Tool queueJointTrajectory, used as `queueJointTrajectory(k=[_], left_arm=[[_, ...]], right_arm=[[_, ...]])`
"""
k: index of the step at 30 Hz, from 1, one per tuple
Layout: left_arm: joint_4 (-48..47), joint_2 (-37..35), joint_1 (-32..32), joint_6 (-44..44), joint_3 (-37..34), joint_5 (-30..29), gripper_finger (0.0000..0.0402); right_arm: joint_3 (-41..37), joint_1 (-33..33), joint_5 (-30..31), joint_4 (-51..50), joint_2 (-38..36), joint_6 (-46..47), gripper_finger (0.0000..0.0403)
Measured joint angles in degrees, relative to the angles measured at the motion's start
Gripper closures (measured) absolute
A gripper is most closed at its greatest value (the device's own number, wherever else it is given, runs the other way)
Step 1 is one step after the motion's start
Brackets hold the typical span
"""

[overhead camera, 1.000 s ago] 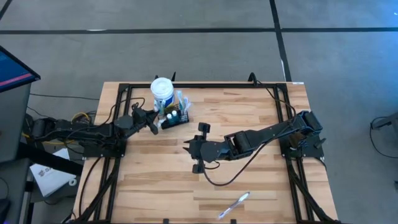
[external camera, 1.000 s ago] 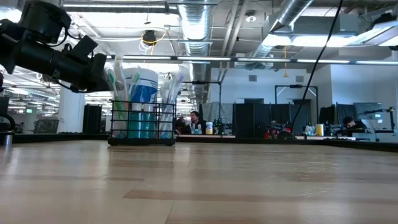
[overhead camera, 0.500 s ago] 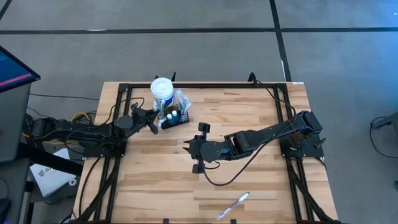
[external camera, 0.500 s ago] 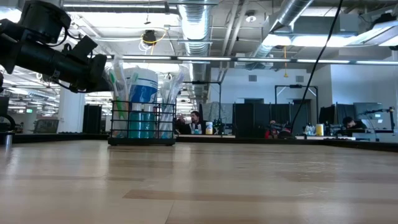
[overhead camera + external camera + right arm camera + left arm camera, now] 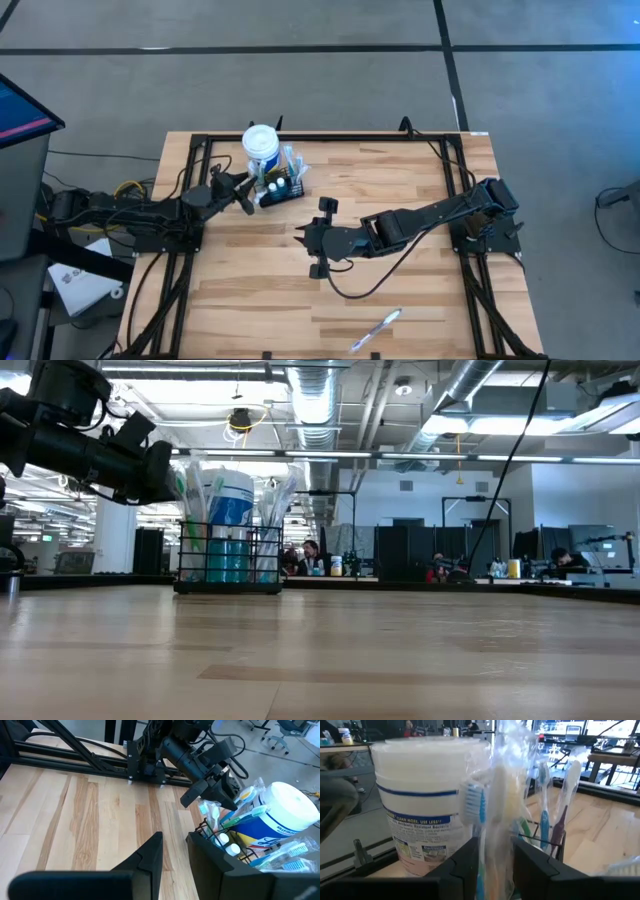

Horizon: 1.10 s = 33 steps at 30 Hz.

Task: Pick & Place toothbrushing station
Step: Put the orange toothbrush into the wire organizer, then put the purple toothbrush into the wire organizer

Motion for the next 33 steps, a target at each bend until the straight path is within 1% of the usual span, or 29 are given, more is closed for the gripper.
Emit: queueJointTrajectory(k=[9, 18, 28, 31, 33], left_arm=[[0.1, -2.6, 0.0, 3.1, 1.7, -0.1, 0.0282], [0.5, -7.4, -0.5, 5.9, 1.8, -0.7, 0.0283], [0.9, -13.9, -4.5, 9.0, 1.8, -0.7, 0.0285], [0.9, -14.3, -6.4, 10.5, 2.6, -0.8, 0.0285], [0.4, -14.1, -8.1, 10.6, 3.3, -1.5, 0.0285]], right_arm=[[0.0, 0.0, 0.0, -0.4, 0.0, 0.0, 0.0321], [0.0, 0.0, 0.0, -0.4, 0.0, 0.0, 0.0321], [0.0, 0.0, -0.1, -1.7, 0.0, 1.1, 0.0321], [0.0, 0.0, -0.3, -3.5, 0.0, 3.7, 0.0321], [0.0, 0.0, -1.6, -5.1, 0.0, 5.0, 0.0321]])
